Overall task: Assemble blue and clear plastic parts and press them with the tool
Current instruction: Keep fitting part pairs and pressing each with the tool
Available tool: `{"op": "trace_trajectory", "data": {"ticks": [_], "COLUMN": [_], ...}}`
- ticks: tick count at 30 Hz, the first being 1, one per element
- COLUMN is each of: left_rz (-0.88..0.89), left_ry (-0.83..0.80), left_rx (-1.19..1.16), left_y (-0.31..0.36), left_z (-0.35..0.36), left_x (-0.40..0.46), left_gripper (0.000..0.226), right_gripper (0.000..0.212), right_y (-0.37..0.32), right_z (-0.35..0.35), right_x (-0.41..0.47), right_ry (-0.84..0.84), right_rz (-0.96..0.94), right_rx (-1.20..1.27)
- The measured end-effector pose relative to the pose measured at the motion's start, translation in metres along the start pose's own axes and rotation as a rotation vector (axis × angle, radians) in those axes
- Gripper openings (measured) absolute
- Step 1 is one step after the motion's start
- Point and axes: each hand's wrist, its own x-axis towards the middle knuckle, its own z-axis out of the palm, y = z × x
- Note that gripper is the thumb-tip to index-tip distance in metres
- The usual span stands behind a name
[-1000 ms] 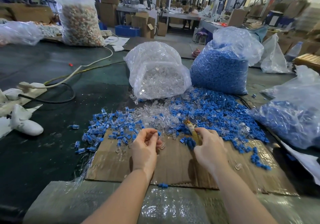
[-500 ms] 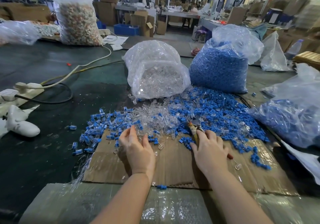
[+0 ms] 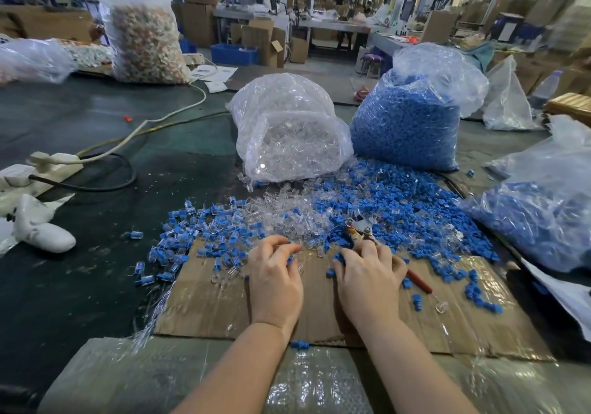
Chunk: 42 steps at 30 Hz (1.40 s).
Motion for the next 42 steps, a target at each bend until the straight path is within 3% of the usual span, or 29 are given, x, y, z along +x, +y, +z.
{"op": "trace_trajectory", "data": {"ticks": [12,21,31,37,42], "left_rz": [0.170,0.136,0.150,0.085,0.020], "left_ry": [-0.193,-0.176,-0.169,-0.216,-0.195], "left_rx": [0.167,0.136,0.143,0.153,0.071], "left_y": [0.000,-0.002,-0.002,-0.003,-0.002], "left_z": [0.004,0.004,0.005,0.008,0.008], "left_x": [-0.002,-0.002,-0.003,-0.001,0.001], "left_gripper": [0.025,0.016,0.017,0.033,0.030], "right_gripper": [0.023,0.009,0.016,0.021,0.021], "right_y": [-0.003,-0.005,-0.005,-0.006,-0.006], "right_z": [0.007,0.008,0.008,0.008,0.008], "right_x": [-0.008,-0.015,-0.016,-0.015,-0.015], "right_ry": [0.042,0.303,0.287,0.268,0.241], "right_rz": [-0.036,-0.074,-0.068,0.002,0.011], "right_rx": [0.072,0.195,0.146,0.139,0.156]}}
